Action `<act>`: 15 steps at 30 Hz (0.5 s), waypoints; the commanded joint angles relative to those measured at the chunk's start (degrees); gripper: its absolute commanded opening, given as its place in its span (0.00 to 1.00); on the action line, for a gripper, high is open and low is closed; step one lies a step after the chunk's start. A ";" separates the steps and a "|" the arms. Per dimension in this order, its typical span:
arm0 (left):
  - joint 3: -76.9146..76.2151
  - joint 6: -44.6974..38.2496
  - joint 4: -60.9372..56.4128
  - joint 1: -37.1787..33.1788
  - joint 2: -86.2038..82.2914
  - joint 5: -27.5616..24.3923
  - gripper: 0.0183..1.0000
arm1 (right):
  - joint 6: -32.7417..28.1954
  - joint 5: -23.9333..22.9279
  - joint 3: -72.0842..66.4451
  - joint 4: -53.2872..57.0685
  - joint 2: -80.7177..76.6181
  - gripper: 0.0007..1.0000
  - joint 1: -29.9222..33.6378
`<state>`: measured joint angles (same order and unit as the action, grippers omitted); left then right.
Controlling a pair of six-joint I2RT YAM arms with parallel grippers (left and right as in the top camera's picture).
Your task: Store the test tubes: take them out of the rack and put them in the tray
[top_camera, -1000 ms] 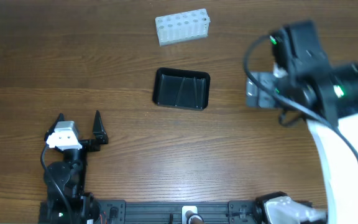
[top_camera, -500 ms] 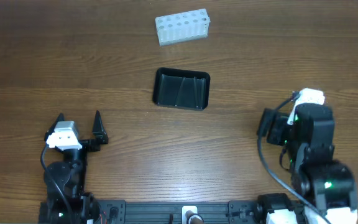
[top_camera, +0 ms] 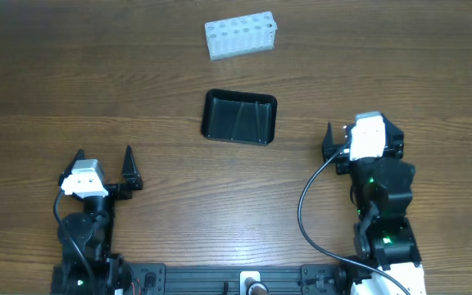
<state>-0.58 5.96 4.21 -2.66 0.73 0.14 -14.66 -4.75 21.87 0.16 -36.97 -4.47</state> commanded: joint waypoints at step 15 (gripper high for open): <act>0.24 -0.85 0.15 -0.26 -0.39 -0.76 1.00 | -3.19 0.83 -21.57 -37.55 0.44 0.99 0.83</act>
<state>-0.58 5.96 4.21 -2.66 0.73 0.14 -17.85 -4.54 0.60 -35.90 -36.93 -4.40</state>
